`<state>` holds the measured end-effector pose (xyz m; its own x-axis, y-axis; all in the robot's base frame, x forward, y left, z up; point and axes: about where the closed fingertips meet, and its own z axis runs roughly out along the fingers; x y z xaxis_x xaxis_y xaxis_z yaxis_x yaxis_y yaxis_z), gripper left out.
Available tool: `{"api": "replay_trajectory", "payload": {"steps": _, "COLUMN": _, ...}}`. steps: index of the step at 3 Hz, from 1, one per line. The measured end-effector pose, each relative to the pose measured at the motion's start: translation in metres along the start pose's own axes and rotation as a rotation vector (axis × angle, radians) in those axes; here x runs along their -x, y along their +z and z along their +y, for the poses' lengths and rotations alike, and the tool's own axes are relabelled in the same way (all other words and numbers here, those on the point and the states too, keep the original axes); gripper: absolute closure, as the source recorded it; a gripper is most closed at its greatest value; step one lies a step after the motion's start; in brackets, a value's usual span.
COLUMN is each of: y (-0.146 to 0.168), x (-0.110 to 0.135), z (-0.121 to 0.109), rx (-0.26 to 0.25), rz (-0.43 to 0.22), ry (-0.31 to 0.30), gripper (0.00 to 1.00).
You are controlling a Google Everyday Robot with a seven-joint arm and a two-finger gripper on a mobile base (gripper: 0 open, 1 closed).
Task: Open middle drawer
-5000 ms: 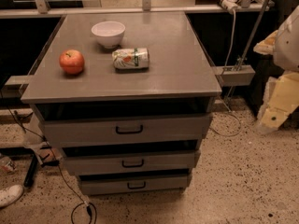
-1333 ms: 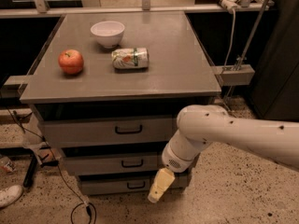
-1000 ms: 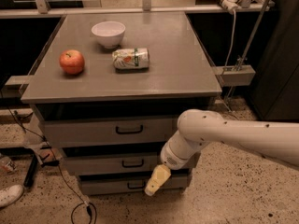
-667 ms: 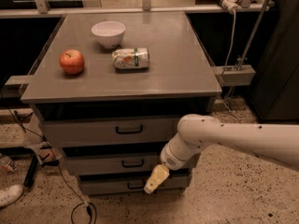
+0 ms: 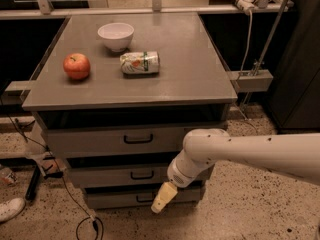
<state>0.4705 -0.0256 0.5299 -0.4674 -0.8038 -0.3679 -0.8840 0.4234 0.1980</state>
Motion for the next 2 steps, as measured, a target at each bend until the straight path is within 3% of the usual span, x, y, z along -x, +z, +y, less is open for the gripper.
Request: {"api": "replay_trajectory", "payload": {"steps": 2, "y": 0.027, "x": 0.006, "z": -0.023, "rx": -0.144, "rz": -0.02, "ry": 0.019, "gripper": 0.0}}
